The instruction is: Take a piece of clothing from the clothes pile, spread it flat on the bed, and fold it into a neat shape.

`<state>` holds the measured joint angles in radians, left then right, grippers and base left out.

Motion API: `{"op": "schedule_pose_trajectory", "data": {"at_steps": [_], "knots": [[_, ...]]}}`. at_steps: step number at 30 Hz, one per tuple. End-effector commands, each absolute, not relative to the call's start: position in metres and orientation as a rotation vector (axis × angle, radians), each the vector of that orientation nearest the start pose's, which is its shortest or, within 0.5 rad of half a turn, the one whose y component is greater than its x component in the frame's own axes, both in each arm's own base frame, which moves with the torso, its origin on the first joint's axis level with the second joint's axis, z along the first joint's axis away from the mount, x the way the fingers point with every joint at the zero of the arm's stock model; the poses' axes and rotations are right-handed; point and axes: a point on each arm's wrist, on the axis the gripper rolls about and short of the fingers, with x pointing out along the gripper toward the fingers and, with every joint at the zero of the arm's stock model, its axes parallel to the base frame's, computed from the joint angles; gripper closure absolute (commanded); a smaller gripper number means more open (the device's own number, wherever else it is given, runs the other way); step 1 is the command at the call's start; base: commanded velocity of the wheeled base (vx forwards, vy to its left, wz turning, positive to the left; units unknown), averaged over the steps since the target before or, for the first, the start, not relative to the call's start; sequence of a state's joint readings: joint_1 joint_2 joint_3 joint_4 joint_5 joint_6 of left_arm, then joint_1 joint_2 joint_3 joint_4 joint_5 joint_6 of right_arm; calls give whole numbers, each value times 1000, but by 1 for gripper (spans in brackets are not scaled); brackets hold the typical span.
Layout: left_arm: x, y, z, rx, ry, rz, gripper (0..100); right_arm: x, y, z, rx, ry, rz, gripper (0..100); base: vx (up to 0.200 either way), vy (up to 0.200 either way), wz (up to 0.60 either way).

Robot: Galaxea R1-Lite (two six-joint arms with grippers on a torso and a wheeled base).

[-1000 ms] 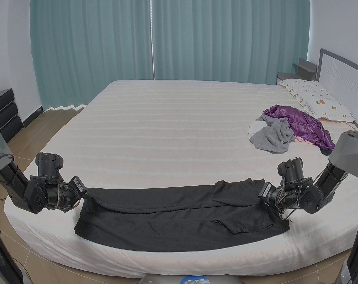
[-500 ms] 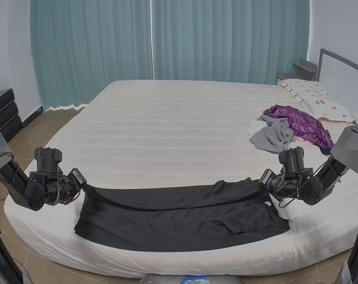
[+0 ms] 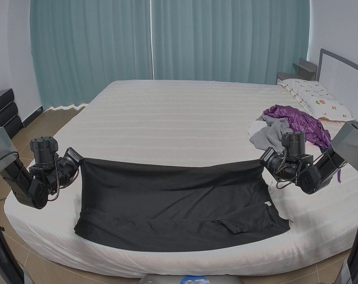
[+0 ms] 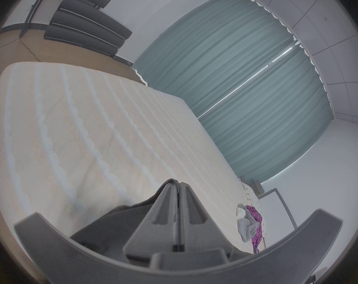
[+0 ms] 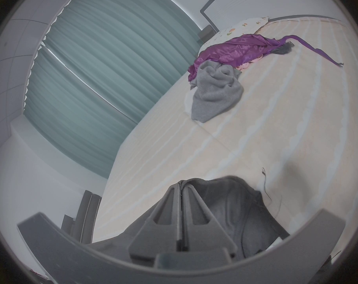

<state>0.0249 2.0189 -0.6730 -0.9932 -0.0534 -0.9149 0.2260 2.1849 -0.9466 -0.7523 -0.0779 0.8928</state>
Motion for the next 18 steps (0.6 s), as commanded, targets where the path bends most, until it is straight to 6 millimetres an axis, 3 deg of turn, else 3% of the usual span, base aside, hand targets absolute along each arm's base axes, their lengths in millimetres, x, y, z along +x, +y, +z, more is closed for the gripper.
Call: {"op": "schedule_pose_trajectory", "data": {"at_steps": [1, 10, 18], "knots": [[337, 11, 64, -920, 392, 170, 100, 371, 83, 46, 793, 557, -95, 100, 0, 0, 0], [317, 14, 46, -790, 515, 186, 100, 347, 77, 33, 782, 650, -95, 100, 0, 0, 0], [314, 12, 29, -735, 611, 202, 100, 338, 76, 15, 754, 730, -93, 100, 0, 0, 0]]}}
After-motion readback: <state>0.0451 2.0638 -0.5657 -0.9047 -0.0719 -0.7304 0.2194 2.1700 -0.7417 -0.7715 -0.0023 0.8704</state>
